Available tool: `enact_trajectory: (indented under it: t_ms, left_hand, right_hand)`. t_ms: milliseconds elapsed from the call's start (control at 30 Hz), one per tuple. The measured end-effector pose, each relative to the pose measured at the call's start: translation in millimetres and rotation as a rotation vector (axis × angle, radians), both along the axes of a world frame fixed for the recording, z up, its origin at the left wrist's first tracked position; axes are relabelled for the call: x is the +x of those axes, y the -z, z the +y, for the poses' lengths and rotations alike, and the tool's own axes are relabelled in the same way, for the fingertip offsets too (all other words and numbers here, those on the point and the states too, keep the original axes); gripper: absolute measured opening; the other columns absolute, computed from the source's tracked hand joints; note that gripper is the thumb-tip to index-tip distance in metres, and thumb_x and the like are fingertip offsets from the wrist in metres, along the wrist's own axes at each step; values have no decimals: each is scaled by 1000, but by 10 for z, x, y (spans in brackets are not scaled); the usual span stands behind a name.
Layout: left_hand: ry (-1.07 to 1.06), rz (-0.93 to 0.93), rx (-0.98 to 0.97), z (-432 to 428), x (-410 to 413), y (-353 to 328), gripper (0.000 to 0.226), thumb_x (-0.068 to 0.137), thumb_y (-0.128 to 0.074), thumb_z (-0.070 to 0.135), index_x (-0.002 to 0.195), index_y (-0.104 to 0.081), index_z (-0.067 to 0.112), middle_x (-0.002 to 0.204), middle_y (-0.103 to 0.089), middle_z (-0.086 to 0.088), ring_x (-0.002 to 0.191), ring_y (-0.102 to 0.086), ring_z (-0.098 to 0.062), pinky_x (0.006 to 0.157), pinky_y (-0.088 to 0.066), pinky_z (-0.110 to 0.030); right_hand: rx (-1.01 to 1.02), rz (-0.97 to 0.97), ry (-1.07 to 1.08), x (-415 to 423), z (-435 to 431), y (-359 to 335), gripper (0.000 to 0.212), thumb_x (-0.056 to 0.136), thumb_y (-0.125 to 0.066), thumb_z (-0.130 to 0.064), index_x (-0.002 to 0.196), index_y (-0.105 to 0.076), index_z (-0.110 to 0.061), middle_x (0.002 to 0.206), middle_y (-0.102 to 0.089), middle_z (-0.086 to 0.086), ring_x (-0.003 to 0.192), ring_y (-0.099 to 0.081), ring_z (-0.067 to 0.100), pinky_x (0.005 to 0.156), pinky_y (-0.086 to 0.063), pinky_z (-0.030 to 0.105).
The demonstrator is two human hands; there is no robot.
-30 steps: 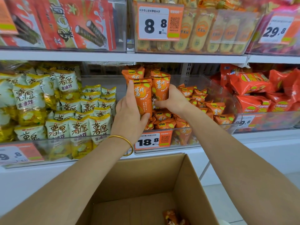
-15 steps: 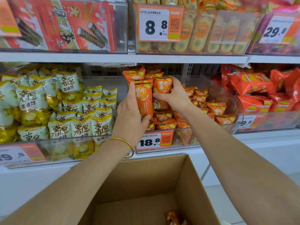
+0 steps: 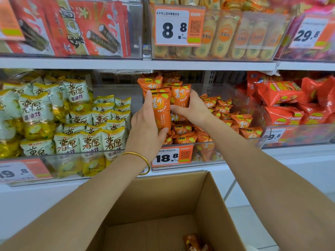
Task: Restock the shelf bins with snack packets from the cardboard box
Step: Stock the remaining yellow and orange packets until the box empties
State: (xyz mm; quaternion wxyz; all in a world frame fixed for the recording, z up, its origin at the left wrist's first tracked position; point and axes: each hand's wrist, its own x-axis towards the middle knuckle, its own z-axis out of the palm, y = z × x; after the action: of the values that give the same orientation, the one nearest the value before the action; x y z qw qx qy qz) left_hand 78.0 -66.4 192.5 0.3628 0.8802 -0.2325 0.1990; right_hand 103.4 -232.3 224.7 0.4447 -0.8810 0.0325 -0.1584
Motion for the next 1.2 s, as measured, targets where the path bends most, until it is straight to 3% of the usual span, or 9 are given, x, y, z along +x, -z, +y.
enact_trajectory:
  t_ms: [300, 400, 500, 567, 700, 800, 900, 1033, 1200]
  left_hand:
    - [-9, -43, 0, 76, -116, 5, 100, 85, -67, 27, 150, 8, 22, 153, -20, -9, 142, -19, -25, 114, -27, -46]
    - [72, -175, 11, 308, -445, 105, 83, 89, -61, 28, 150, -6, 21, 155, -18, -7, 144, -16, -19, 116, -18, -31]
    - [216, -134, 203, 760, -892, 390, 65, 89, -53, 33, 146, -23, 24, 151, -26, 0, 138, -27, -16, 109, -25, -29]
    - [261, 18, 387, 1141, -1043, 604, 59, 86, -58, 27, 141, -35, 26, 149, -31, 2, 132, -33, -16, 104, -32, -30]
    - [239, 226, 652, 1632, -1029, 858, 40, 89, -58, 23, 129, -55, 20, 145, -40, -2, 129, -37, -22, 103, -41, -42]
    - [240, 274, 750, 1778, -933, 997, 38, 93, -53, 23, 130, -54, 18, 141, -43, -3, 130, -35, -24, 104, -38, -41]
    - [316, 208, 865, 1906, -924, 1138, 35, 88, -59, 19, 122, -60, 13, 135, -50, -10, 127, -40, -31, 97, -44, -46]
    - [408, 116, 907, 2105, -975, 1244, 27, 75, -71, 14, 101, -70, 6, 120, -61, -17, 118, -50, -37, 86, -51, -51]
    - [382, 110, 804, 2286, -960, 1211, 26, 81, -59, 18, 101, -70, 7, 119, -61, -17, 118, -51, -37, 87, -51, -47]
  right_hand:
    - [25, 12, 95, -175, -30, 32, 92, 78, -77, -36, 149, -25, -11, 147, -41, 6, 133, -43, 20, 105, -42, 35]
    - [123, -226, 199, -693, 160, 112, 68, 85, -71, -20, 143, -37, -12, 134, -52, 3, 120, -52, 11, 100, -44, 24]
    - [195, -374, 114, -1354, 562, 430, 36, 88, -63, -3, 118, -54, -21, 105, -61, -1, 94, -60, 4, 81, -48, 15]
    - [164, -213, -22, -1656, 821, 758, 33, 88, -60, -2, 111, -55, -26, 100, -61, -5, 89, -59, 4, 76, -46, 11]
    - [-155, 236, -277, -1840, 1201, 1409, 35, 92, -56, -15, 125, -53, -25, 107, -57, -11, 86, -57, 4, 79, -49, 19]
    - [-277, 519, -399, -1736, 1388, 1884, 37, 94, -55, -18, 130, -50, -19, 114, -57, -4, 98, -57, 9, 88, -49, 27]
    - [-222, 800, -475, -1615, 1630, 2363, 40, 94, -57, -21, 132, -49, -11, 120, -59, 7, 111, -57, 21, 86, -43, 23]
    - [-244, 1086, -395, -1614, 2145, 3086, 56, 93, -57, -42, 133, -44, -5, 132, -52, 11, 120, -51, 29, 93, -42, 30]
    - [-278, 1295, -231, -1696, 2504, 3582, 90, 79, -48, -77, 148, -28, -23, 158, -12, 10, 141, -20, 40, 111, -26, 54]
